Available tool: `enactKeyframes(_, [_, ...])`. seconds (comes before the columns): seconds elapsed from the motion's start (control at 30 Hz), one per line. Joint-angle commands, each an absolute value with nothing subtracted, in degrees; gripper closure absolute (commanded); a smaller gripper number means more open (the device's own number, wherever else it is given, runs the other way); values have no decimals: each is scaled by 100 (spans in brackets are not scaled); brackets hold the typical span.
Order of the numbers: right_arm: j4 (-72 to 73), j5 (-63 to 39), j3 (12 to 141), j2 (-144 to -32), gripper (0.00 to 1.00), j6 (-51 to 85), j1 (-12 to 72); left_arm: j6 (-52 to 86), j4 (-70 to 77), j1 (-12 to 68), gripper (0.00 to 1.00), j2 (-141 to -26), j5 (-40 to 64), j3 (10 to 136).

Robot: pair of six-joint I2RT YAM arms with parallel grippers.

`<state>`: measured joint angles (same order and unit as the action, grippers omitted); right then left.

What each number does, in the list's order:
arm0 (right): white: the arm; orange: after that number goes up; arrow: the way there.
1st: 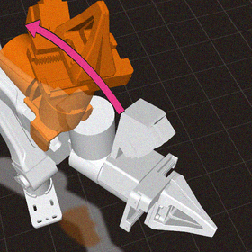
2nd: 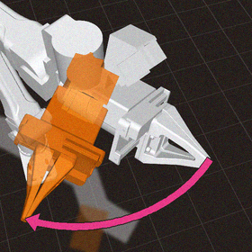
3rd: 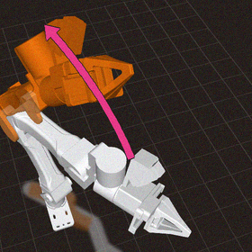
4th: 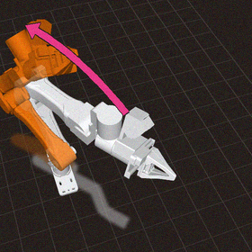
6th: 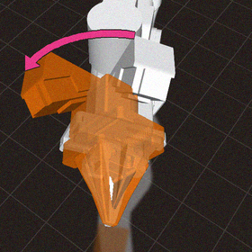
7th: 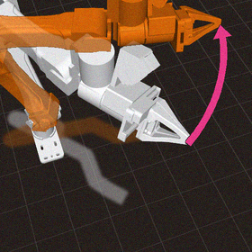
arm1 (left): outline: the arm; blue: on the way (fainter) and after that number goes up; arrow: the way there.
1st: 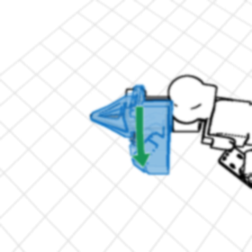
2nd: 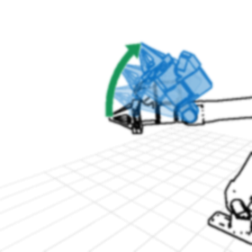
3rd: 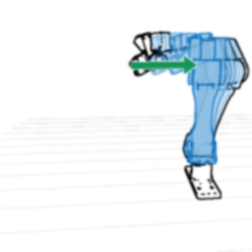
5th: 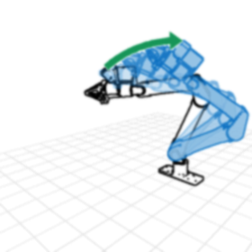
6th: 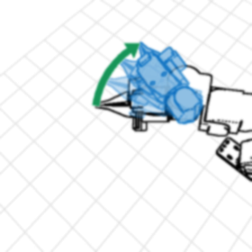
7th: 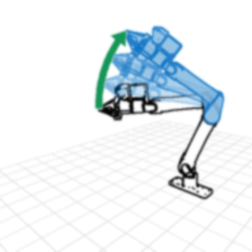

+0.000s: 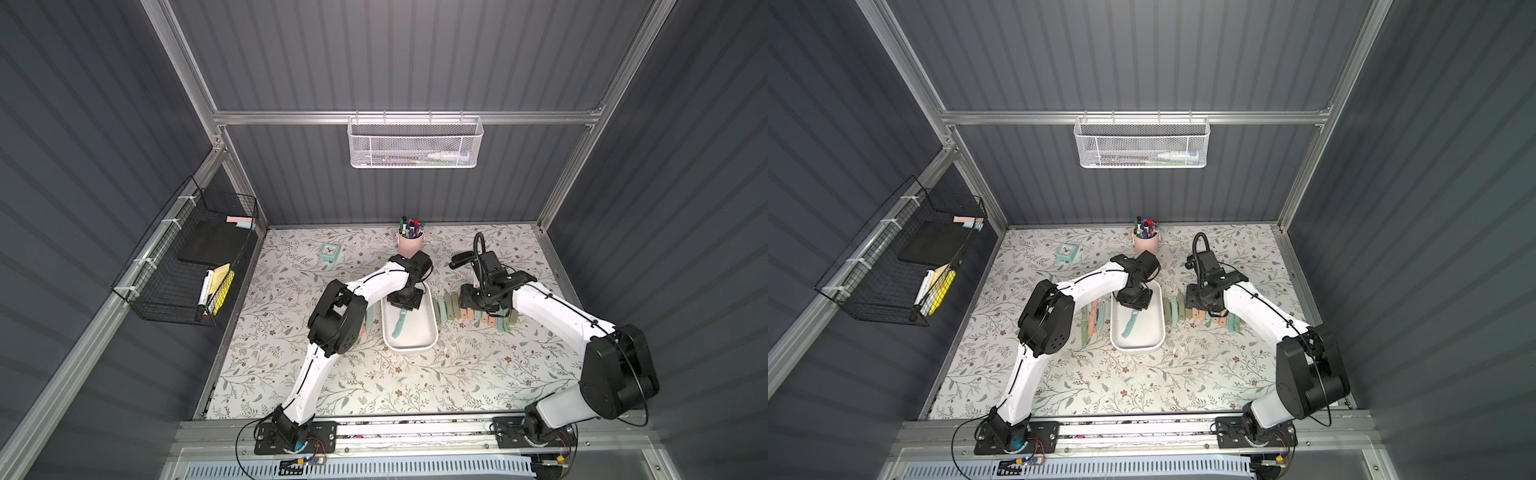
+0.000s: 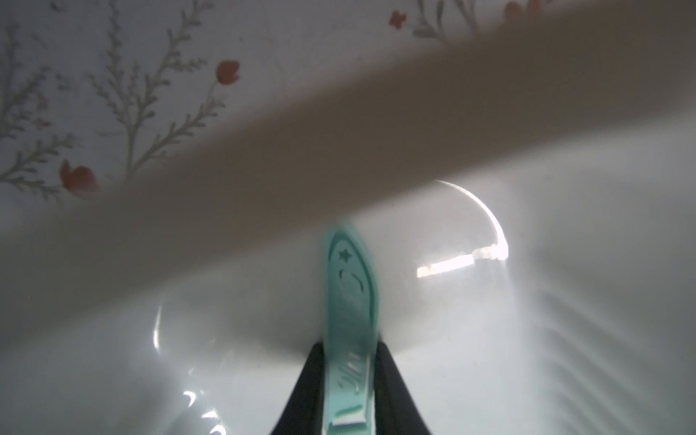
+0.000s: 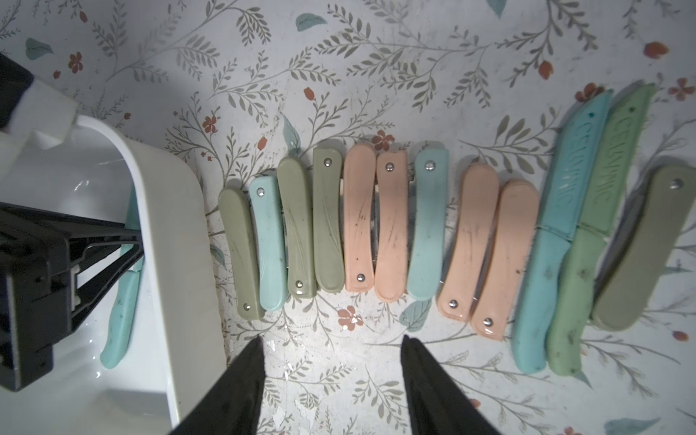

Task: Take the fruit knife out of the storage box
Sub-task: Pick up the fruit knife from the storage box.

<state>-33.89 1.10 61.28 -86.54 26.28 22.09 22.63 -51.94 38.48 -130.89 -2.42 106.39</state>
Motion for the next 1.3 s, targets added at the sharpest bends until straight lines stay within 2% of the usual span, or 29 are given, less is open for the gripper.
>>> enactKeyframes(0.0, [-3487, -21, 6275, -8728, 34, 2528, 2241, 2461, -5328, 3876, 80, -13174, -307, 10346])
enactKeyframes(0.1, [-3494, -2, 6275, -8742, 29, 2514, 2241, 2453, -5281, 3876, 82, -13008, -269, 10319])
enactKeyframes(0.13, [-3498, 4, 6269, -8753, 8, 2515, 2241, 2452, -5279, 3875, 82, -12947, -268, 10318])
enactKeyframes(0.17, [-3497, 6, 6267, -8756, 1, 2525, 2246, 2444, -5271, 3876, 82, -12889, -270, 10318])
enactKeyframes(0.9, [-3501, 13, 6239, -8822, 1, 2556, 2241, 2604, -5706, 3645, 83, -11244, 96, 10533])
enactKeyframes(1.1, [-3502, 2, 6223, -8815, 1, 2548, 2241, 2627, -5892, 3053, 83, -10706, 345, 10017])
enactKeyframes(1.27, [-3487, -17, 6214, -8810, 1, 2547, 2241, 2664, -5685, 2331, 83, -10045, 239, 8953])
